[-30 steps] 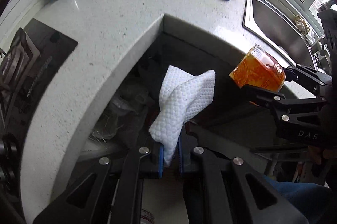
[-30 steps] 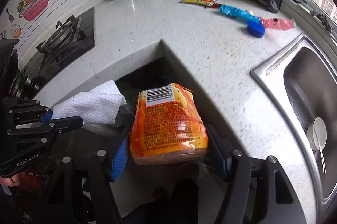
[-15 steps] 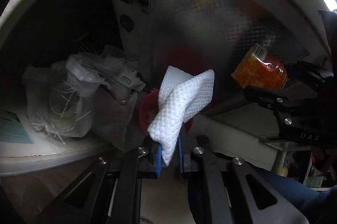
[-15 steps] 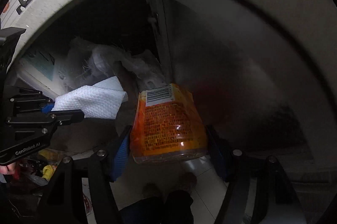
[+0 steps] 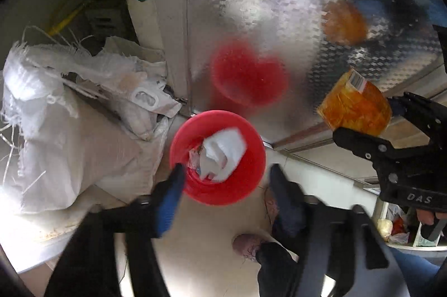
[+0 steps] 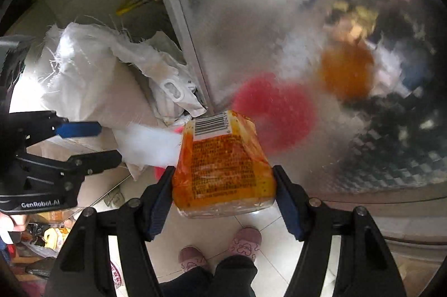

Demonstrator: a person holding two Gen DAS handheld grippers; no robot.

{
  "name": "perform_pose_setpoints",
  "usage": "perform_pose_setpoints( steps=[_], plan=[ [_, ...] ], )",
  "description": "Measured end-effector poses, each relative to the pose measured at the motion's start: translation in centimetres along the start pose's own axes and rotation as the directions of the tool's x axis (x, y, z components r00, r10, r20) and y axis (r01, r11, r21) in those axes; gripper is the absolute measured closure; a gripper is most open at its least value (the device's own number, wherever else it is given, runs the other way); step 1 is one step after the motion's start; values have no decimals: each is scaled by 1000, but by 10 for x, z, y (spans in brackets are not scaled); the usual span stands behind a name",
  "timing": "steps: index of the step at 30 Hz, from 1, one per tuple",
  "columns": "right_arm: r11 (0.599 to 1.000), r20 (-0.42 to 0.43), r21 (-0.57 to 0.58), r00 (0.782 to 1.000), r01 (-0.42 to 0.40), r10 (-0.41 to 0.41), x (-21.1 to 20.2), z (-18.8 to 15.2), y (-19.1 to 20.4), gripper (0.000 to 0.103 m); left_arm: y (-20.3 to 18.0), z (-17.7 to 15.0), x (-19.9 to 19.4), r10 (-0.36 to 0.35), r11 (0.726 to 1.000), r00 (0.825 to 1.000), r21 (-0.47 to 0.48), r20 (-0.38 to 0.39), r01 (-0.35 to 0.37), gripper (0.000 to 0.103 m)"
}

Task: Collect trash
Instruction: 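Lower the wipe and orange bag into the red bin and open both tools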

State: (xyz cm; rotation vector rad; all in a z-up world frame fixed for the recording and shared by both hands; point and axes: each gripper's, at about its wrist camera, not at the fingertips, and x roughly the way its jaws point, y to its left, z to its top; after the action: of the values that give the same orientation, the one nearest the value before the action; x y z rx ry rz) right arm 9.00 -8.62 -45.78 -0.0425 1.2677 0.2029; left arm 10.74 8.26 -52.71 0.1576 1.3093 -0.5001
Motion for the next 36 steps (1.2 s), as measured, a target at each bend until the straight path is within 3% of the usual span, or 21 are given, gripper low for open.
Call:
perform_pose_setpoints(
  steps=[2, 11, 19, 26, 27, 29, 36],
  plan=[
    [1000, -2, 3, 1000, 1, -1, 2, 2, 2, 37, -1, 1, 3, 3, 1000, 1000, -3, -6, -3, 19],
    [997, -30, -73, 999, -38, 36, -5, 2, 4, 37, 12, -10, -18, 32, 997, 999, -63, -19, -33, 16],
    [976, -59, -197, 995, -88, 78, 25, 9, 33, 37, 41, -33, -22, 96, 981, 995, -163, -33, -100, 15],
    [963, -66, -254, 995, -90, 75, 32, 6, 49, 36, 55, -49, -19, 88, 970, 996, -227, -29, -92, 15],
    [961, -65, -262, 996, -83, 69, 31, 6, 51, 36, 56, -50, -18, 93, 968, 995, -231, -30, -98, 15],
    [960, -57, -271, 997, -66, 52, 29, 5, 53, 21, 55, -53, -20, 101, 967, 994, -232, -32, -106, 15],
    [957, -38, -285, 998, -55, 46, 5, 0, 56, 14, 46, -62, -45, 100, 963, 995, -249, -4, -98, 15]
  ],
)
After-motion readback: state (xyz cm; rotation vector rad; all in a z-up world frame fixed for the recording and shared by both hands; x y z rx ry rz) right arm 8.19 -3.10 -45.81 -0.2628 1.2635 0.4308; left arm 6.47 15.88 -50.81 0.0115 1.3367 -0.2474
